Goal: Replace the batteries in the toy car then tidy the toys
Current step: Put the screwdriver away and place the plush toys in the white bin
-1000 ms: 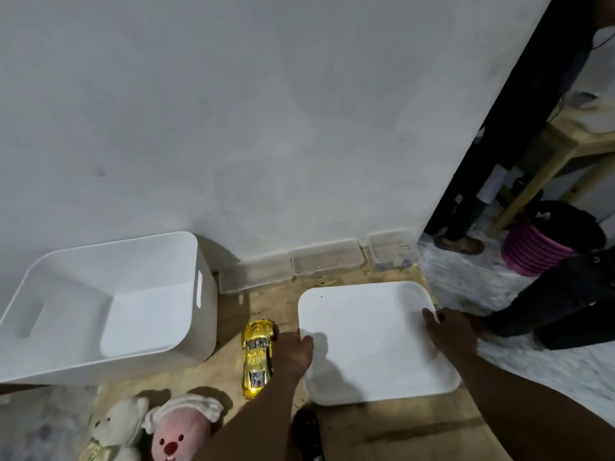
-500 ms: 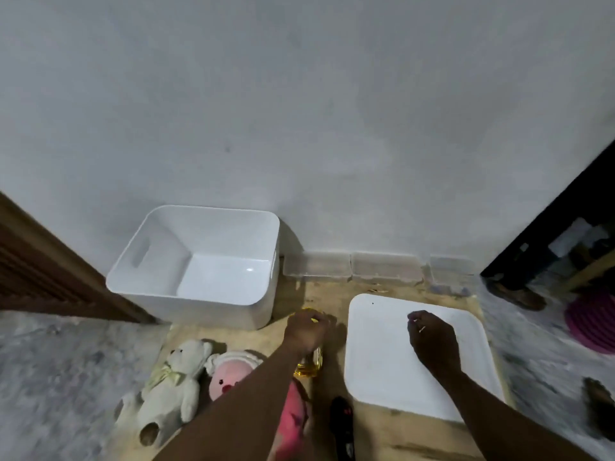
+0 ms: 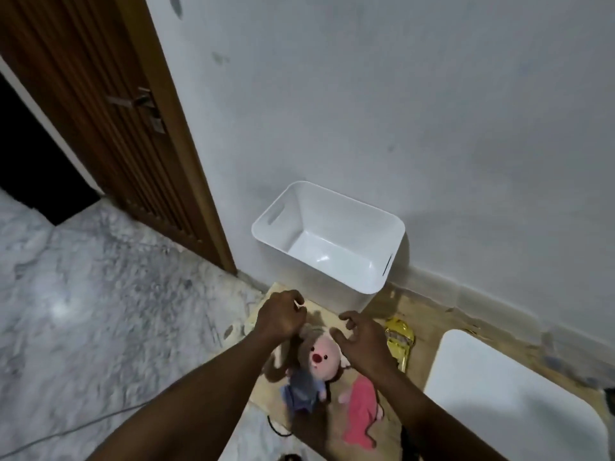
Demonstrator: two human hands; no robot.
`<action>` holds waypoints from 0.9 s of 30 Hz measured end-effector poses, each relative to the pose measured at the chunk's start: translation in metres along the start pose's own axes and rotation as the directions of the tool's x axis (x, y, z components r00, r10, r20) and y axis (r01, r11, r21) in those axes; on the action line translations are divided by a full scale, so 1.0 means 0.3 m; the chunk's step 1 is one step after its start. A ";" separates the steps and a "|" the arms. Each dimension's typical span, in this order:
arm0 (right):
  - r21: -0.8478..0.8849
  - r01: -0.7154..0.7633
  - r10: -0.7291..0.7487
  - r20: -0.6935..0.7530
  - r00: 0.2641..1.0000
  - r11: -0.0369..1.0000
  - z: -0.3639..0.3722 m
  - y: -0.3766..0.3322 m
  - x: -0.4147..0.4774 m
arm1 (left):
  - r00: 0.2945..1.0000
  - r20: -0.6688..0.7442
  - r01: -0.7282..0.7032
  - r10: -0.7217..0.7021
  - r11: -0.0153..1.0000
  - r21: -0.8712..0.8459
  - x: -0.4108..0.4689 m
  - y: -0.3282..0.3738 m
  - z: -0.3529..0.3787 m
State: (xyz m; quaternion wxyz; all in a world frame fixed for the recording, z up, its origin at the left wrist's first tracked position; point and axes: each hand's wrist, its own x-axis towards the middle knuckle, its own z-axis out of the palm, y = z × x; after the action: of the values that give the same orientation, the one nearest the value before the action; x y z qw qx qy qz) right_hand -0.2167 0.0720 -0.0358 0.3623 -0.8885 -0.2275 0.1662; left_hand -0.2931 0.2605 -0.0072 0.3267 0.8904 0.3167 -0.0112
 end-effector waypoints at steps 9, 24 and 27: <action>-0.448 -0.129 0.220 0.157 0.963 0.885 0.195 -0.071 -0.007 | 0.960 0.245 0.055 -0.137 0.948 0.313 0.010 -0.215 -0.002; -0.237 -0.276 0.285 0.006 0.958 0.931 0.266 -0.088 -0.072 | 0.983 0.184 0.018 -0.030 0.997 0.069 0.015 -0.263 0.122; -0.222 -0.207 0.204 -0.037 0.978 0.953 0.249 -0.114 -0.087 | 0.993 0.112 0.029 -0.030 0.999 0.014 -0.017 -0.269 0.087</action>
State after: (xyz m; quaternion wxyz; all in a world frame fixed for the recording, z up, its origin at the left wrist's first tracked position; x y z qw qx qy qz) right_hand -0.2827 0.1224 -0.0588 0.2416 -0.9437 -0.1489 0.1702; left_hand -0.3383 0.2895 -0.0730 0.3382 0.8857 0.3108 -0.0680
